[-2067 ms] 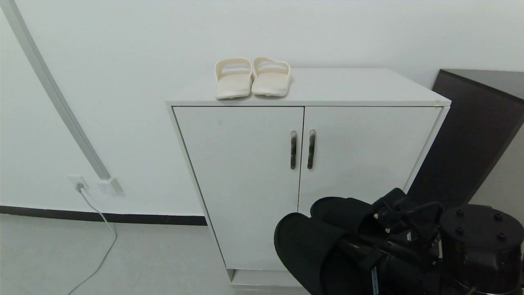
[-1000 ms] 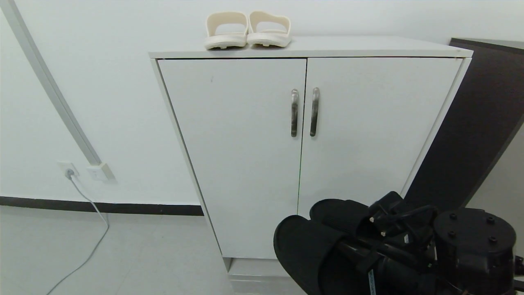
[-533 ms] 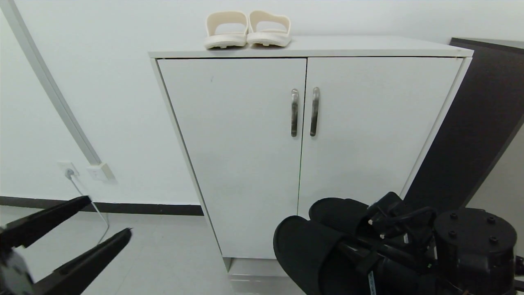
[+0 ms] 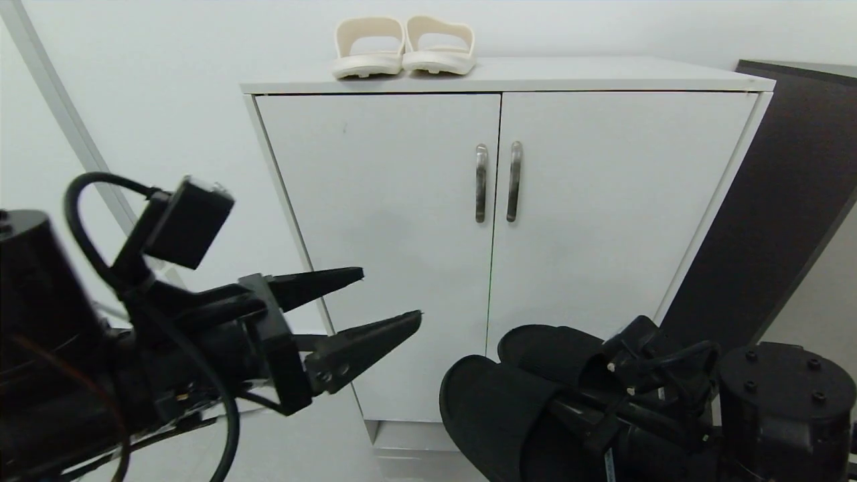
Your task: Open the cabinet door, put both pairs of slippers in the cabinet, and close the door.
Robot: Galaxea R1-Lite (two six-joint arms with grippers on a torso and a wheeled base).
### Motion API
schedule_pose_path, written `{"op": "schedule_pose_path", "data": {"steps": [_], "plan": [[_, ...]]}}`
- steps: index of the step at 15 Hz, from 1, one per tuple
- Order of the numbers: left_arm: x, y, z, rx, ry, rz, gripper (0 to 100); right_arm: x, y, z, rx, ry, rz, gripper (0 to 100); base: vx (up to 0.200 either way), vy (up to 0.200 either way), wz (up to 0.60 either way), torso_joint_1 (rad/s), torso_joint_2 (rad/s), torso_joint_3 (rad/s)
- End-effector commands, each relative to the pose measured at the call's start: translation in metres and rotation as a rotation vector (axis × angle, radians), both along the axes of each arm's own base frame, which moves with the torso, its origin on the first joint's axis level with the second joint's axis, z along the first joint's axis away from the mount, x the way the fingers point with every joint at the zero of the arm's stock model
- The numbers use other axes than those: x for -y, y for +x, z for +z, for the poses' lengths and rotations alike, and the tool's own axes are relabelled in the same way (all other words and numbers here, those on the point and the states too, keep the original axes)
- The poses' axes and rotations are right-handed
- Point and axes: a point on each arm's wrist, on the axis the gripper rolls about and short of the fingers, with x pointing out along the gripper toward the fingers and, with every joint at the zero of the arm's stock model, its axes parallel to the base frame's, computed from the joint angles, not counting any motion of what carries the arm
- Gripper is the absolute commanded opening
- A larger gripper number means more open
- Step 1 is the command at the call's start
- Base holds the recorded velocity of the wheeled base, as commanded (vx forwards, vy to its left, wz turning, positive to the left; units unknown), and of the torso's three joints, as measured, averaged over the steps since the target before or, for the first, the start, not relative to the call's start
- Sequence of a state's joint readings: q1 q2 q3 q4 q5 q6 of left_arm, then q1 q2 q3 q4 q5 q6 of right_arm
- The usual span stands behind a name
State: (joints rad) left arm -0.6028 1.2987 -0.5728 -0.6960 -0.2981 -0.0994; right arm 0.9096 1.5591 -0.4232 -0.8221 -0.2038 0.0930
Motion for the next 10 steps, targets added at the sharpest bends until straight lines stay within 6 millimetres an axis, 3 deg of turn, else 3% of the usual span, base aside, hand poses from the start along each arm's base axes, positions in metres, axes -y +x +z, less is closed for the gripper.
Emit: {"op": "schedule_pose_path", "data": {"steps": [1,4,10], "plan": [[0.035,0.031,0.007,-0.044,-0.009,-0.049,100,0.000,0.001,-0.001,-0.003,-0.003,-0.003,0,0.000,0.000,0.00,0.000,0.00,0.000],[0.063,0.067,0.017,-0.012,-0.089,-0.054,100,-0.001,0.003,-0.006,-0.015,-0.018,-0.005,0,0.000,0.000,0.00,0.000,0.00,0.000],[0.106,0.098,0.026,-0.061,-0.051,-0.169,100,0.001,0.006,-0.006,-0.017,-0.020,-0.023,0,0.000,0.000,0.00,0.000,0.00,0.000]]}}
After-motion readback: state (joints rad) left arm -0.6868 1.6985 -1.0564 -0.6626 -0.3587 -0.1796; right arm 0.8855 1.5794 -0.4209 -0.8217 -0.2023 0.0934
